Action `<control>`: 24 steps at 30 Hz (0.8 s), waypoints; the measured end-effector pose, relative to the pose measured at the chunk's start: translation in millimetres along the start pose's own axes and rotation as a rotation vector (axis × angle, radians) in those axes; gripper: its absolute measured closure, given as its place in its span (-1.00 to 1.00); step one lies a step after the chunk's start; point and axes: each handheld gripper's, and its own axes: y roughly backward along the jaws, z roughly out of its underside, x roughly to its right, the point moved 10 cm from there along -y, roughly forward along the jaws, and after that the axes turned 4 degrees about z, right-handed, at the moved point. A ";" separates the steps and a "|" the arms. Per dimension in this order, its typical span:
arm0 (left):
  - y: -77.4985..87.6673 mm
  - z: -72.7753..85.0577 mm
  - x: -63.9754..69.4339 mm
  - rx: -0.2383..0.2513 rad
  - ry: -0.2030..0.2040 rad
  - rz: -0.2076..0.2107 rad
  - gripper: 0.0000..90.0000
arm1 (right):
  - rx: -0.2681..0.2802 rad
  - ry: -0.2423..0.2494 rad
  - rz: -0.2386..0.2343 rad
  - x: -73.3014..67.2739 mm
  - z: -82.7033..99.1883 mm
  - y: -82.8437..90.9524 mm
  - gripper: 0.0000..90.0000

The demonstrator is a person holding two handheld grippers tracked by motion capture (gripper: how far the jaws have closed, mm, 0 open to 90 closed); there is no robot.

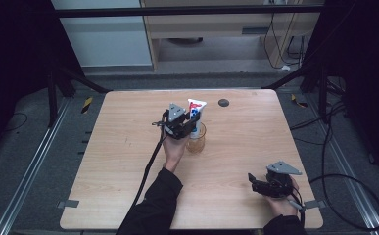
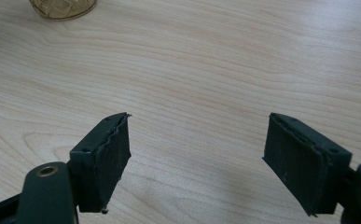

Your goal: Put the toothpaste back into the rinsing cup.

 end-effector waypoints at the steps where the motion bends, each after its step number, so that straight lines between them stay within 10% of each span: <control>1: -0.1 1.8 -0.6 -0.005 -0.001 -0.002 0.55 | 0.000 0.001 0.000 0.0 0.0 0.1 -0.51; 24: -2.8 30.8 2.0 -0.075 -0.002 0.026 0.52 | -0.001 -0.001 0.000 -0.3 0.1 0.3 -0.51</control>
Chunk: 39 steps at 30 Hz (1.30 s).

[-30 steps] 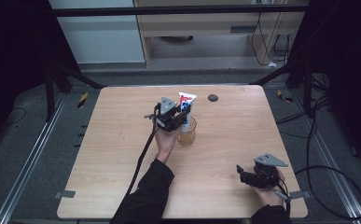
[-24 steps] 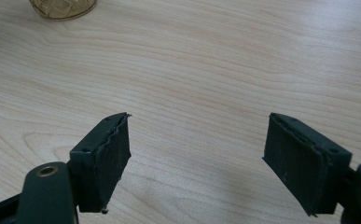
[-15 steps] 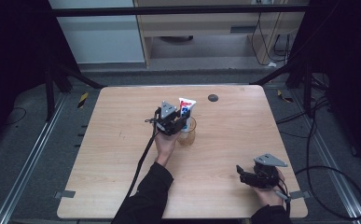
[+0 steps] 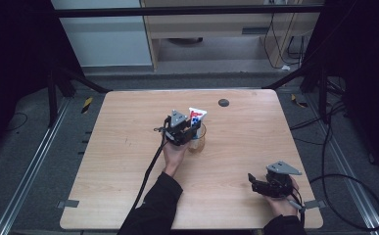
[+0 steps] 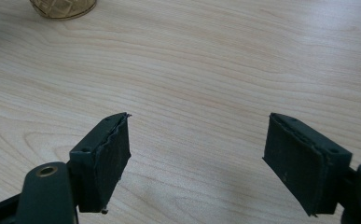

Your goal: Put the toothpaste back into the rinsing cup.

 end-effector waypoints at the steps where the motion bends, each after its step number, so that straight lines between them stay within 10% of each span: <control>1: 0.0 1.1 -0.2 -0.003 -0.001 -0.001 0.52 | 0.000 0.001 0.001 -0.1 0.0 -0.1 -0.51; 22: 9.6 5.7 3.7 -0.019 -0.024 0.005 0.28 | 0.002 0.001 0.005 -0.4 -0.4 0.0 -0.51; 28: 27.7 -5.3 6.5 0.014 -0.030 0.037 0.04 | 0.000 -0.001 0.005 -0.3 0.0 0.0 -0.51; 39: 76.5 -5.6 1.9 -0.080 -0.128 0.020 -0.23 | 0.005 -0.009 0.010 0.6 0.0 2.2 -0.51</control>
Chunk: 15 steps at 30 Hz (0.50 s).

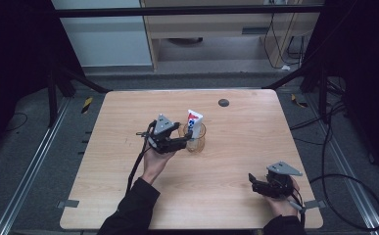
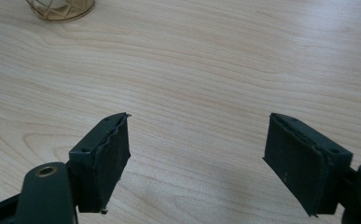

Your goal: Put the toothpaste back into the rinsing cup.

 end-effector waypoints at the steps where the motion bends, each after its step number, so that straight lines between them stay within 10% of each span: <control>1: 4.4 2.3 -1.6 -0.013 -0.005 -0.007 -0.25 | 0.002 0.001 0.001 0.1 -0.1 0.2 -0.51; 15: 76.2 50.1 -32.0 -0.096 0.024 -0.088 -0.35 | 0.005 -0.007 0.005 -0.5 0.4 2.2 -0.52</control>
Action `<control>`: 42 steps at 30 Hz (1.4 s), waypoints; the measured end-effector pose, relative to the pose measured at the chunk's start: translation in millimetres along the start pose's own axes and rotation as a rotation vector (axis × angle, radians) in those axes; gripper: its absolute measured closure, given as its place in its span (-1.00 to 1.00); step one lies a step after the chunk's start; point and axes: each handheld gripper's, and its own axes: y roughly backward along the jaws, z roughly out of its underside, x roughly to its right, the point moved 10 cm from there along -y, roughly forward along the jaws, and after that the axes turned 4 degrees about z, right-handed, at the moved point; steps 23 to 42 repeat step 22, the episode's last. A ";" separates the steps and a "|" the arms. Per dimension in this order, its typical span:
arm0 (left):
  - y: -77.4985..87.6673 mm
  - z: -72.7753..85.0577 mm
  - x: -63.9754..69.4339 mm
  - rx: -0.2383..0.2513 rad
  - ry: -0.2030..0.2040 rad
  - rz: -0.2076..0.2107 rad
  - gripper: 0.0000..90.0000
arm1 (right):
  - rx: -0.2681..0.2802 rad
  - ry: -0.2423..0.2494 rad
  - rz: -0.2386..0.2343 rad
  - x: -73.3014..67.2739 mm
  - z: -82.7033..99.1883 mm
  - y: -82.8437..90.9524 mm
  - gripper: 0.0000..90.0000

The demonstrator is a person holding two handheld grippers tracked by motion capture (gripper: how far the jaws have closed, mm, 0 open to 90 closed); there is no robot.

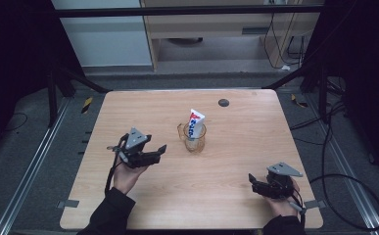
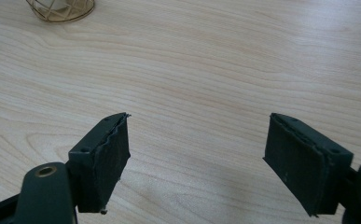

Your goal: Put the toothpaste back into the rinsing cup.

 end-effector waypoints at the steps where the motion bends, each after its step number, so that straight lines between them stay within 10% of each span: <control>1: 4.6 4.9 -3.7 -0.004 0.004 -0.009 -0.37 | 0.000 -0.002 0.000 0.3 0.1 0.2 -0.52; 22: 69.5 87.2 -56.9 -0.055 0.129 -0.153 -0.40 | 0.004 -0.034 0.003 3.9 3.3 4.3 -0.53; 42: 69.5 87.2 -56.9 -0.055 0.129 -0.153 -0.40 | 0.004 -0.034 0.003 3.9 3.3 4.3 -0.53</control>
